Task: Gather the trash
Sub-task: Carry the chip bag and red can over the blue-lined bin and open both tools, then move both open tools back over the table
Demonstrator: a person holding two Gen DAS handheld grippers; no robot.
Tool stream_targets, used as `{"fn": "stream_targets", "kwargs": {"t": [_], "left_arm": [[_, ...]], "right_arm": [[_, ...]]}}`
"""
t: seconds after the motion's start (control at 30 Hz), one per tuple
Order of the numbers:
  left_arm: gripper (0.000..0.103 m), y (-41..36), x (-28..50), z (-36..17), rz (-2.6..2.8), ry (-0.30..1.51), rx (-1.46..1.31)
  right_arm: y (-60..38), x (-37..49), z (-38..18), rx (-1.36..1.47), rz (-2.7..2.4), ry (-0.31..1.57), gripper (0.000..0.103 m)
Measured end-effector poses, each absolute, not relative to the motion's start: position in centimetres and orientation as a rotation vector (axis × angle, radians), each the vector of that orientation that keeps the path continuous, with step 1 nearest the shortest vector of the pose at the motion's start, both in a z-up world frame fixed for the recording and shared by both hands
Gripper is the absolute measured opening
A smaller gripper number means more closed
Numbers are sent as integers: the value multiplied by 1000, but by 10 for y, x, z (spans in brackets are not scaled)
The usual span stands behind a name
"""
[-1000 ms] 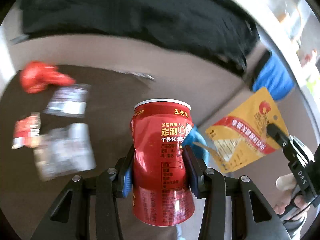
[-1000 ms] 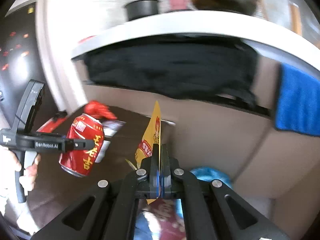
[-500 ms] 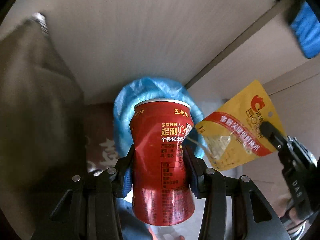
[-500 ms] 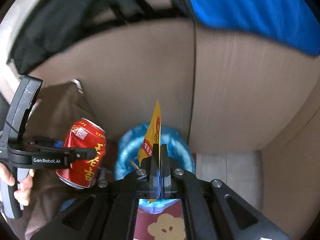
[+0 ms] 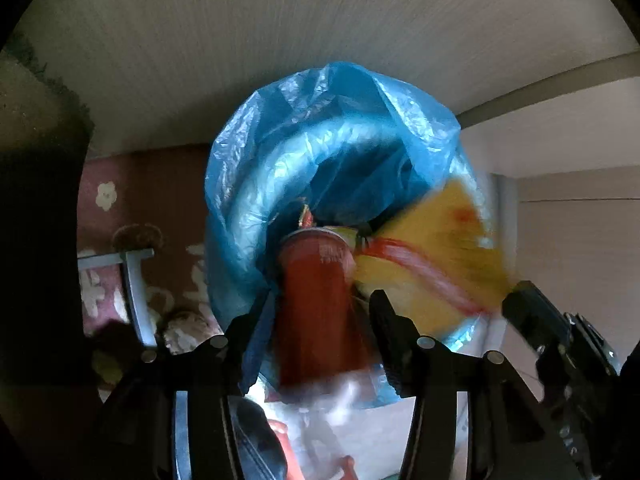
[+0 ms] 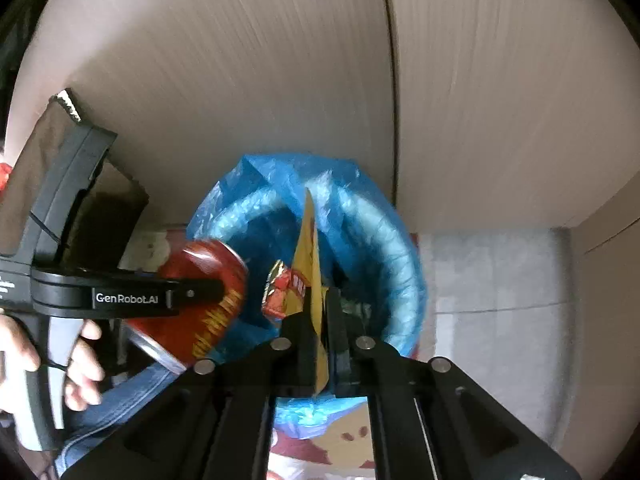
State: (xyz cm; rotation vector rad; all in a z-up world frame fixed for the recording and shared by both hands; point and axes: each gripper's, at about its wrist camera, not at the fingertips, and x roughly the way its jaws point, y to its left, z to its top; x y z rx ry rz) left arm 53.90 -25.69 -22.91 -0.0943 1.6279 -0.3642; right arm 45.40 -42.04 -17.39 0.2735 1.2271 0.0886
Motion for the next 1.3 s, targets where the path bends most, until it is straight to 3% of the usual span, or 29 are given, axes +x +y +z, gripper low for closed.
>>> {"fn": "stream_targets", "kwargs": {"t": [0.07,0.1,0.43,0.73,1.0,1.3], "left_arm": [[52,-260,538,-228,-356,1619,-82],[52,-262,538,-227,-357,1616,-77],[52,-256,518,-189,-351,1547,-51],[52,-213,491,-84,-444,1393,-105],[52,-94,453,9,-436,1193,-108],[52,98,447,41,-178,1030,-176]], "right_arm": [[-418,451,-178,286,94,1240,34],[-417,451,-179,297,100,1243,36],[-407,437,-159,288,97,1231,36],[-395,414,-91,234,58,1127,36],[-328,398,-12,154,157,990,43],[-177,412,43,43,470,892,60]]}}
